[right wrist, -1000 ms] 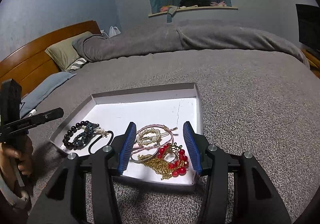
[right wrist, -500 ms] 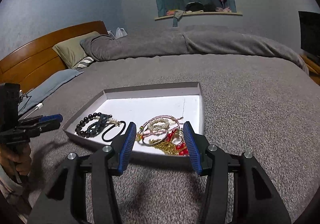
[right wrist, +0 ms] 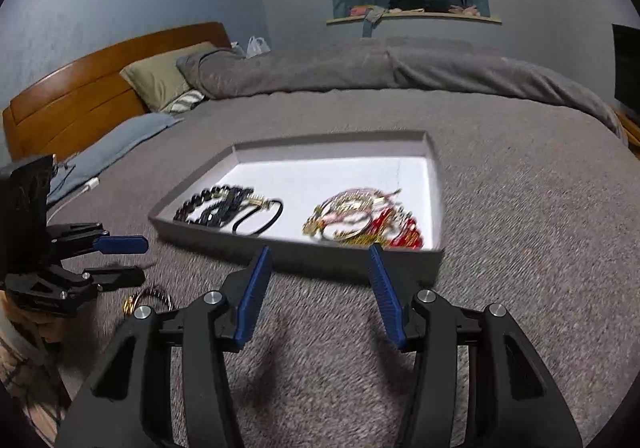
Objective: Organize jewelry
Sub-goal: 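Move both tools to the silver hoop and dark red bead bracelet beside the tray, then grasp the silver hoop with the left tool while the right tool grasps the dark red bead bracelet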
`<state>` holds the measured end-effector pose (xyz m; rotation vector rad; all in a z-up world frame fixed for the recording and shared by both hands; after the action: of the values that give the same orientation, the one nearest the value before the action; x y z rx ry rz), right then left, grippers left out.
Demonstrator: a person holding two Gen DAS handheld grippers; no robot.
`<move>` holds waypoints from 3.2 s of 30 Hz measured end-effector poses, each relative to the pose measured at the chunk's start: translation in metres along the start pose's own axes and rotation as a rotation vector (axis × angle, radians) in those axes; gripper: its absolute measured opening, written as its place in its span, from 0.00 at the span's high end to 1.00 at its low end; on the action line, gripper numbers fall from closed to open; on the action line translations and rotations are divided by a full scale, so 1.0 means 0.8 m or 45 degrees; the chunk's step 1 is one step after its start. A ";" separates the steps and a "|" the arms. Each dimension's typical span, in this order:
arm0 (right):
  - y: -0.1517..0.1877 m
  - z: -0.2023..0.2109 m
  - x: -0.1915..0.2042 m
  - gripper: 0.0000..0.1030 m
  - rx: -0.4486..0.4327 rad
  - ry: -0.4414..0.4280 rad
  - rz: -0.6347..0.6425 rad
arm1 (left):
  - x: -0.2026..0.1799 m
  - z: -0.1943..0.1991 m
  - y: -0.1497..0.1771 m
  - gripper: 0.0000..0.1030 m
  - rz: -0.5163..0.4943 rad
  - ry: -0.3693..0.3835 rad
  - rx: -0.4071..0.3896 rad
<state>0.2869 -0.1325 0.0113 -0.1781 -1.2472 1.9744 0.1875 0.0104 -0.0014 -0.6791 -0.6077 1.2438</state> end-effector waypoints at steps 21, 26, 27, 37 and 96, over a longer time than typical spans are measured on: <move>0.025 -0.017 0.053 0.51 0.092 -0.131 0.046 | 0.009 0.014 -0.009 0.95 0.008 -0.030 -0.056; 0.033 -0.029 0.079 0.51 0.132 -0.174 0.091 | 0.024 0.012 -0.004 0.95 0.030 -0.077 -0.034; 0.034 -0.032 0.083 0.51 0.141 -0.182 0.096 | 0.028 0.012 -0.002 0.95 0.034 -0.089 -0.027; 0.055 -0.064 0.115 0.55 0.274 -0.184 0.183 | 0.058 0.014 0.014 0.95 0.078 -0.119 0.006; 0.025 0.017 0.035 0.94 0.084 -0.032 0.129 | -0.004 -0.044 0.011 0.64 -0.019 -0.079 0.135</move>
<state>0.2499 -0.1277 0.0094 -0.1874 -1.2075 2.1073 0.2069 0.0045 -0.0315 -0.5483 -0.5930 1.2776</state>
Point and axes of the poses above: each gripper's, at about its wrist camera, not at the fingertips, and z roughly against the way its jaws point, x to its left, y to its underside, the point moved 7 cm from there along -z, roughly the way its jaws point, and after that the axes turned 14 degrees about -y, right-handed, at the moved point
